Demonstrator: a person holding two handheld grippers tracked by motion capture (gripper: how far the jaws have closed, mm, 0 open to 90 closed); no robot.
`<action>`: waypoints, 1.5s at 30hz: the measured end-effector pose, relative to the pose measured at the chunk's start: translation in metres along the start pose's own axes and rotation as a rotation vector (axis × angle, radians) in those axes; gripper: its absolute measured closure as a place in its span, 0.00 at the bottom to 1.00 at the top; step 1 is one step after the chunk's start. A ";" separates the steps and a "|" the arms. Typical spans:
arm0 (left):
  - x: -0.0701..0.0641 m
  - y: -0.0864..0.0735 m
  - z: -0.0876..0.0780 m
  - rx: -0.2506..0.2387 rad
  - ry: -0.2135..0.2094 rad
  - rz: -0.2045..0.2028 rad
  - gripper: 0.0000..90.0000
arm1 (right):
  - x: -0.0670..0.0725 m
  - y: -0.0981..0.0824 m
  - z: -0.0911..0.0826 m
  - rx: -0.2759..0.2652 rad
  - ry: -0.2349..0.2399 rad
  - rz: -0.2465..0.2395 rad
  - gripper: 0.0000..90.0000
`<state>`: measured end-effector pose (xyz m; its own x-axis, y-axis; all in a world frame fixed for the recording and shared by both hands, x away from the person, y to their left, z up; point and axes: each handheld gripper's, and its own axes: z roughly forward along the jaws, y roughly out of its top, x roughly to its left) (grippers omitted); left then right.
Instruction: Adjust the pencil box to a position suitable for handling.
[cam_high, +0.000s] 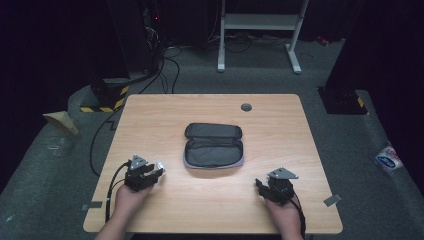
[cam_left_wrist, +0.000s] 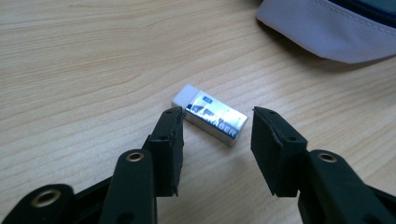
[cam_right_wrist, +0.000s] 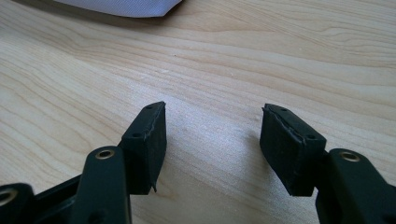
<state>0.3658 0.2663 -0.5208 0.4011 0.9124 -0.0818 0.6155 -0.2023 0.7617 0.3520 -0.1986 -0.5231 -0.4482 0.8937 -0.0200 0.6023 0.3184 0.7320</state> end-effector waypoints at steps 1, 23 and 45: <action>0.000 0.001 0.001 0.000 -0.003 -0.005 0.59 | 0.000 0.000 0.000 -0.001 0.000 -0.002 0.46; -0.010 0.013 0.022 0.021 0.035 0.057 0.64 | 0.001 0.000 0.000 -0.003 -0.015 -0.009 0.46; -0.020 0.003 0.014 -0.030 0.053 0.064 0.81 | 0.003 0.000 0.000 -0.006 -0.026 -0.013 0.46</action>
<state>0.3695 0.2426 -0.5263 0.4021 0.9156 0.0015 0.5690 -0.2511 0.7831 0.3511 -0.1960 -0.5231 -0.4391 0.8972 -0.0472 0.5924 0.3287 0.7355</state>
